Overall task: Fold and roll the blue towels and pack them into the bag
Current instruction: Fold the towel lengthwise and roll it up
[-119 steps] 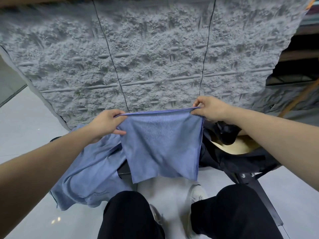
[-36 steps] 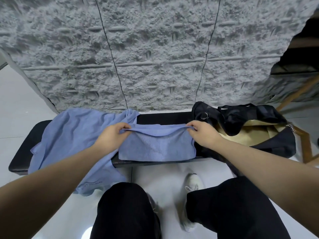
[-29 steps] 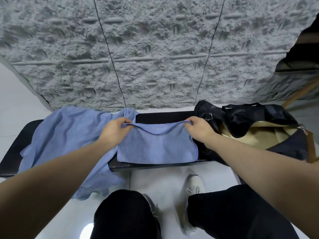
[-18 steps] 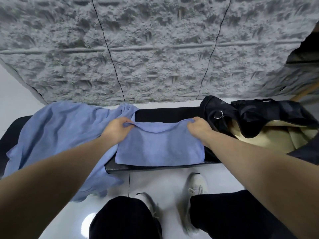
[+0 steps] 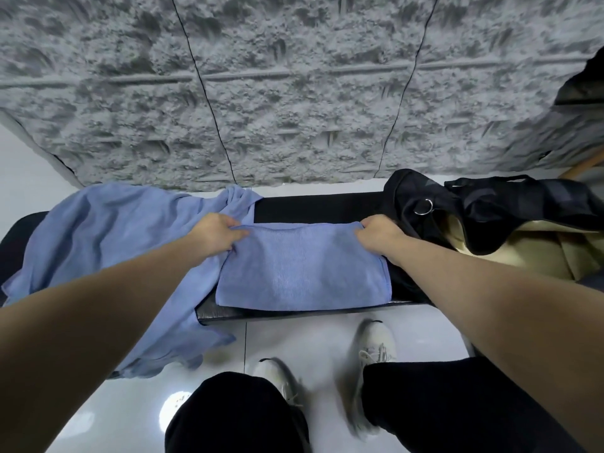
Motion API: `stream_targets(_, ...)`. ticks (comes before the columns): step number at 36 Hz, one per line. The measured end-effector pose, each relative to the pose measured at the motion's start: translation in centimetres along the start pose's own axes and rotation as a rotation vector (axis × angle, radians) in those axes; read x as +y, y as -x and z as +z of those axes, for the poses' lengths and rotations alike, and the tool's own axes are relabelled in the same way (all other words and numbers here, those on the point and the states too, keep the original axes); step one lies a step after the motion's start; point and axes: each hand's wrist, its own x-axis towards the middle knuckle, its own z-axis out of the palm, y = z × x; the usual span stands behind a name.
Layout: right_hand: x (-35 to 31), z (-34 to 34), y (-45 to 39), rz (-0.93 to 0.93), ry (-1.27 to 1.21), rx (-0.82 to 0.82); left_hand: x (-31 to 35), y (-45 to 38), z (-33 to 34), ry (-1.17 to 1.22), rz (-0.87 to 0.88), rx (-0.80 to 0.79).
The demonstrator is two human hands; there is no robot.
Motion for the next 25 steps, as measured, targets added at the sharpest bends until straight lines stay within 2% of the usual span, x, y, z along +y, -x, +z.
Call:
stream_targets(3,0.1,-0.1,0.2,-0.014,0.031,-0.003,0.2,0.5,-0.6,-0.008,0.032,0.011)
stream_targets(6,0.4,0.0,0.4,-0.069,0.058,0.060,0.3,1.5,-1.3,0.016,0.109,0.072)
stream_targets(10,1.0,-0.4,1.3,-0.218,-0.050,0.183,-0.2,3.5,-2.6,0.046,0.190,0.132)
stream_targets(14,0.8,-1.4,3.4,-0.298,-0.114,0.211,-0.9,5.8,-4.1,0.195,0.174,0.185)
stream_targets(18,0.3,-2.2,5.4,-0.319,-0.343,0.224,-2.0,7.6,-5.4,0.297,0.149,0.232)
stream_targets(21,0.1,-2.5,6.2,-0.294,-0.572,0.168,-1.9,9.1,-6.0,0.365,0.147,0.279)
stream_targets(25,-0.1,-3.7,7.5,-0.344,-0.700,0.112,-1.2,10.8,-6.5,0.398,0.238,0.287)
